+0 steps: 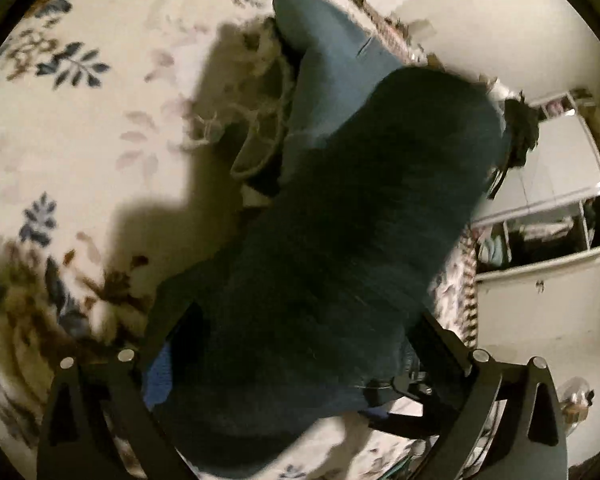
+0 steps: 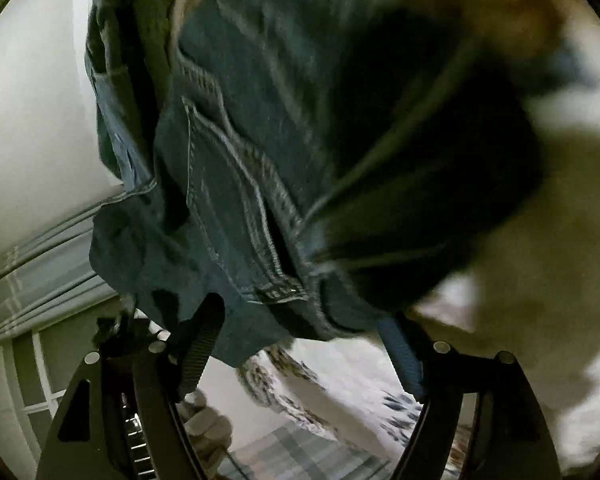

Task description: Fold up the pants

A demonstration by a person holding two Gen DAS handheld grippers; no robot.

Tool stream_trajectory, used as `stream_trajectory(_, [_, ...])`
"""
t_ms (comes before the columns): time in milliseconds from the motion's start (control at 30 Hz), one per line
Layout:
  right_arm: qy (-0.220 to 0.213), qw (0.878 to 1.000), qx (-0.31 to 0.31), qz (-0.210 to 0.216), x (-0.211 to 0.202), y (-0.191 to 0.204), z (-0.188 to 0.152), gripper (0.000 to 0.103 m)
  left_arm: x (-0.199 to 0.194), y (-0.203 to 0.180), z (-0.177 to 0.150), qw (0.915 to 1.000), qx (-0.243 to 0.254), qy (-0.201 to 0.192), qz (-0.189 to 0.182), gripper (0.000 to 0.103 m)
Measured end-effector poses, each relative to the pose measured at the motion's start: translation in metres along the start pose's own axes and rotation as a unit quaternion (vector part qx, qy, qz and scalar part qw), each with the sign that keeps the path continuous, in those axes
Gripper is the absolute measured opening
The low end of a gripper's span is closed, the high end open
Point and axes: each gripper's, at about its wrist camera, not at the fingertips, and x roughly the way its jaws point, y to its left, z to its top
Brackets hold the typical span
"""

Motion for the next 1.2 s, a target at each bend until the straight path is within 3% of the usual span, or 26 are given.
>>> stream_trajectory(167, [-0.05, 0.997, 0.033, 0.054, 0.007, -0.008, 0.015, 0.081, 0.028, 0.012, 0.012, 0.9989, 0.02, 0.042, 0.007, 0.102])
stream_trajectory(267, [-0.073, 0.993, 0.062, 0.077, 0.008, -0.013, 0.022, 0.081, 0.035, 0.014, 0.016, 0.9987, 0.031, 0.042, 0.001, 0.101])
stream_trajectory(300, [-0.077, 0.992, 0.066, 0.079, 0.008, -0.012, 0.022, 0.081, 0.035, 0.013, 0.017, 0.9986, 0.035, 0.039, -0.007, 0.092])
stream_trajectory(333, [-0.082, 0.991, 0.068, 0.081, 0.008, -0.01, 0.022, 0.081, 0.032, 0.012, 0.018, 0.9985, 0.037, 0.034, -0.02, 0.07])
stream_trajectory(433, [-0.1, 0.988, 0.069, 0.093, 0.007, -0.004, 0.021, 0.079, 0.023, 0.007, 0.016, 0.9985, 0.036, 0.025, -0.032, 0.057])
stream_trajectory(467, [-0.112, 0.987, 0.066, 0.091, 0.005, -0.001, 0.022, 0.07, 0.019, 0.004, 0.013, 0.9985, 0.032, 0.022, -0.038, 0.056])
stream_trajectory(500, [-0.119, 0.988, 0.063, 0.08, 0.004, 0.002, 0.023, 0.045, 0.016, 0.003, 0.011, 0.9984, 0.024, 0.021, -0.046, 0.053])
stream_trajectory(533, [-0.123, 0.988, 0.061, 0.074, 0.003, 0.004, 0.024, 0.037, 0.013, 0.002, 0.01, 0.9981, 0.018, 0.02, -0.055, 0.05])
stream_trajectory(600, [-0.127, 0.988, 0.053, 0.065, 0.0, 0.015, 0.025, 0.03, 0.003, -0.007, 0.006, 0.9969, 0.005, 0.018, -0.076, 0.049])
stream_trajectory(800, [-0.143, 0.988, 0.01, 0.063, -0.034, 0.073, 0.02, 0.026, -0.038, -0.045, 0.001, 0.9903, -0.021, -0.001, -0.138, 0.049])
stream_trajectory(1033, [-0.161, 0.983, -0.035, 0.077, -0.086, 0.128, 0.017, 0.025, -0.069, -0.106, 0.008, 0.9858, -0.004, -0.015, -0.167, 0.047])
stream_trajectory(1200, [-0.18, 0.977, -0.064, 0.097, -0.126, 0.174, 0.014, 0.025, -0.071, -0.148, 0.033, 0.9802, 0.014, -0.033, -0.195, 0.047])
